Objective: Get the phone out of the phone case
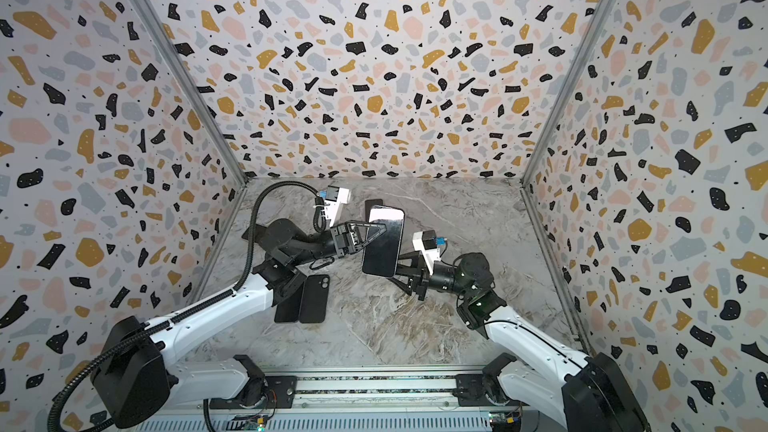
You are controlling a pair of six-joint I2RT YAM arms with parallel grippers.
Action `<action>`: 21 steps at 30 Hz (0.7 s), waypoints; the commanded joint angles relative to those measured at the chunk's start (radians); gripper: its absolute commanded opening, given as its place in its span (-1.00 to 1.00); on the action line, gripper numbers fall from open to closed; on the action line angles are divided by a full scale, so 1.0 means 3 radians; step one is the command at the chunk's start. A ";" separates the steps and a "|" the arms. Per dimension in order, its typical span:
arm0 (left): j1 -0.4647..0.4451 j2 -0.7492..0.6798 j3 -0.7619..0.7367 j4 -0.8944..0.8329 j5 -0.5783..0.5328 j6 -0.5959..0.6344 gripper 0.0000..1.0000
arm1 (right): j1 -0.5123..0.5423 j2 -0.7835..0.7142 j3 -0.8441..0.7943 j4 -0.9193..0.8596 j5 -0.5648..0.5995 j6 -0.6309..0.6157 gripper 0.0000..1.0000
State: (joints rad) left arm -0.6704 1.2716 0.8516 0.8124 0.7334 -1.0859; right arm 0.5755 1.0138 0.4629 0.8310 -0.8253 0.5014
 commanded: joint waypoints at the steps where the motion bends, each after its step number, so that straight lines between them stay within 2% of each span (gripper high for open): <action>1: -0.0081 -0.0070 -0.0047 0.0159 0.0143 0.0006 -1.00 | -0.0057 -0.0126 0.0020 0.0193 0.0154 0.0083 -0.21; 9: -0.0081 -0.0016 -0.0113 0.0214 0.0042 -0.0011 -1.00 | -0.0058 -0.0108 -0.0093 0.0384 0.0079 0.0260 -0.48; 14: -0.0081 0.0034 -0.0202 0.0204 -0.0146 -0.0006 -1.00 | -0.0057 -0.0071 -0.0245 0.0635 0.0043 0.0582 -0.67; 21: -0.0101 0.0251 -0.0724 0.0612 -0.0553 -0.0147 -1.00 | -0.0052 -0.0255 -0.0583 0.0600 0.0252 0.1098 -1.00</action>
State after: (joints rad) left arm -0.6933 1.3254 0.6842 0.8913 0.6304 -1.1156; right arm 0.5632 0.9878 0.3012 0.9485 -0.7914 0.7422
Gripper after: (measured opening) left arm 0.118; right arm 0.065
